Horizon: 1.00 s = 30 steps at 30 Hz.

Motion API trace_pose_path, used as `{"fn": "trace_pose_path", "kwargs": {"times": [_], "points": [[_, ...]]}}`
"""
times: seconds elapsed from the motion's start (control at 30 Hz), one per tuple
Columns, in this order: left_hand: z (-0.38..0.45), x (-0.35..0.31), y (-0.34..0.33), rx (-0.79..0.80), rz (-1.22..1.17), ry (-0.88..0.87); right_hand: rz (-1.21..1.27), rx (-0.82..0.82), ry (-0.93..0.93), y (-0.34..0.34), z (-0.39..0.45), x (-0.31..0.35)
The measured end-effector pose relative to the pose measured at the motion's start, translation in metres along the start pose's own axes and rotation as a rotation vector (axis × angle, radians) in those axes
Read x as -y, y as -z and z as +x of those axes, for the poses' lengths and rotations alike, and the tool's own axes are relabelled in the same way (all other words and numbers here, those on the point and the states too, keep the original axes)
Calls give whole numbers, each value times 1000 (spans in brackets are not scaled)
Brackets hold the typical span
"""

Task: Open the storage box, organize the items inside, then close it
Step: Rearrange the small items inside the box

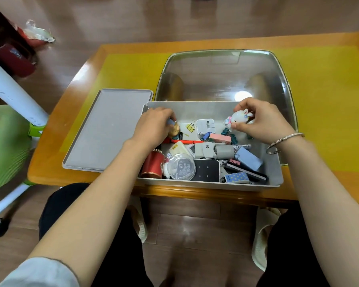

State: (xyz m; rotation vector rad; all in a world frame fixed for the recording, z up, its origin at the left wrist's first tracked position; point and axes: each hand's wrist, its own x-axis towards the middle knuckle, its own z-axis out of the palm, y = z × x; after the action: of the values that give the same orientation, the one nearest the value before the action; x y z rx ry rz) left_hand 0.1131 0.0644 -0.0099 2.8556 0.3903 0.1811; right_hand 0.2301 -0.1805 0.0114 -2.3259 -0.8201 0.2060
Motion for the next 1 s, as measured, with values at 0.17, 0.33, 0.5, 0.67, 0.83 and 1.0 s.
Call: {"fn": "trace_pose_path", "kwargs": {"times": [0.17, 0.33, 0.5, 0.67, 0.83, 1.0], "points": [[-10, -3, 22, 106, -206, -60, -10, 26, 19, -5, 0, 3], [-34, -5, 29, 515, -144, -49, 11, 66, 30, -11, -1, 7], [-45, 1, 14, 783, 26, 9, 18, 85, 41, -16, -3, 12], [-54, -6, -3, 586, 305, -125, 7, 113, 48, -17, -4, 16], [-57, -5, -2, 360, 288, -222, 25, 110, 48, -17, -5, 16], [-50, 6, 8, 310, 155, -164, 72, 71, 40, -15, -3, 13]]}}
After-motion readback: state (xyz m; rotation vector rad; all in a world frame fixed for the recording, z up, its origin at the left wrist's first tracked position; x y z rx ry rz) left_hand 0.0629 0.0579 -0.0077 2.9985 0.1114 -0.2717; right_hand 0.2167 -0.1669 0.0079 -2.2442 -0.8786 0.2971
